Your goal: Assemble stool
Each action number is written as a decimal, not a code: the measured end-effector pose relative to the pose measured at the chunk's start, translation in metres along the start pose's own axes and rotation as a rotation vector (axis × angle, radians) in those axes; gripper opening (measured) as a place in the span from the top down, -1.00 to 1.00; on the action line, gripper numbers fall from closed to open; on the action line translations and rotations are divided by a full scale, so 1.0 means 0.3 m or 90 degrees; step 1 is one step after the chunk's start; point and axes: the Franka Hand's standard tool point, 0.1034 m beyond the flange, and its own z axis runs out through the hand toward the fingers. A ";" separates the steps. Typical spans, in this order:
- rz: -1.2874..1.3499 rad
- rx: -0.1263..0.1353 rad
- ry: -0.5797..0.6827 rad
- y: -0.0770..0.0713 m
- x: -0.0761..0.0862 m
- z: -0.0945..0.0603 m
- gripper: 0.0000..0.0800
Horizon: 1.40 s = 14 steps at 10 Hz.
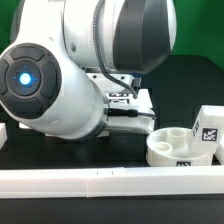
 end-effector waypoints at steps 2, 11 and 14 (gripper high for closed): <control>0.000 0.000 0.001 -0.001 -0.001 -0.004 0.18; 0.024 0.006 0.028 -0.105 -0.111 -0.175 0.18; 0.021 0.025 0.095 -0.141 -0.097 -0.229 0.18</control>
Offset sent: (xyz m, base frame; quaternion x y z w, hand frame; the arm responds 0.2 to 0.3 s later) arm 0.0149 0.0119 0.0315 0.0170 -0.0126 -0.0061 0.9998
